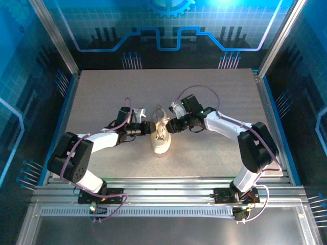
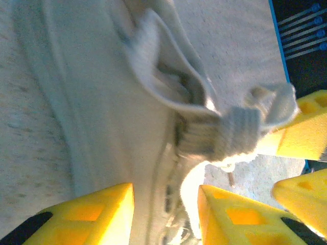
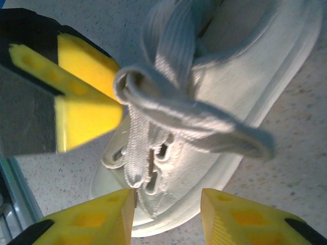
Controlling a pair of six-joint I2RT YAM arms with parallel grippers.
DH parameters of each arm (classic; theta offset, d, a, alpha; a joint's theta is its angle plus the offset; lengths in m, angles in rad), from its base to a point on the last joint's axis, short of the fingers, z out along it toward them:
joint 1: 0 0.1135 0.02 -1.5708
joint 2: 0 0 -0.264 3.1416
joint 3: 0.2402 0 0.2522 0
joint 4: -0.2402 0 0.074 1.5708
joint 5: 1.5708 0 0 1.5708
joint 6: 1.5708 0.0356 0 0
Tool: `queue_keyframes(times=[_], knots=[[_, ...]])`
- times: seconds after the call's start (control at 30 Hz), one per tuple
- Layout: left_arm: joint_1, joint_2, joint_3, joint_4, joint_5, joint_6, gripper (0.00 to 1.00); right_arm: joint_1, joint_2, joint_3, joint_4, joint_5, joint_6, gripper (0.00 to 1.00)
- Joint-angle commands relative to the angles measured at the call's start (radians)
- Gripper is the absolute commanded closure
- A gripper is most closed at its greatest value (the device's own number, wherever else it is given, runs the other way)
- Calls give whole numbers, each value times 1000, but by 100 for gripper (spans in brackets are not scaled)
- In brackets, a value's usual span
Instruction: Tie the shoes
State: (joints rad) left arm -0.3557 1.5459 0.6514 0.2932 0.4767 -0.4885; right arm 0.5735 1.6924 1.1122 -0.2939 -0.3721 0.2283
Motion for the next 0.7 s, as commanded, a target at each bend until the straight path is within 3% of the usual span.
queue_keyframes(times=[0.0,0.27,0.53,0.67], knots=[[-44,33,-14,83,2,2,63,40,31,6,73,9,66,61],[-55,68,2,73,-22,6,64,57,94,60,26,64,52,62],[-55,-5,14,-20,-70,69,90,55,118,56,46,60,60,65],[-55,-75,17,-78,-106,112,100,53,98,24,86,58,76,77]])
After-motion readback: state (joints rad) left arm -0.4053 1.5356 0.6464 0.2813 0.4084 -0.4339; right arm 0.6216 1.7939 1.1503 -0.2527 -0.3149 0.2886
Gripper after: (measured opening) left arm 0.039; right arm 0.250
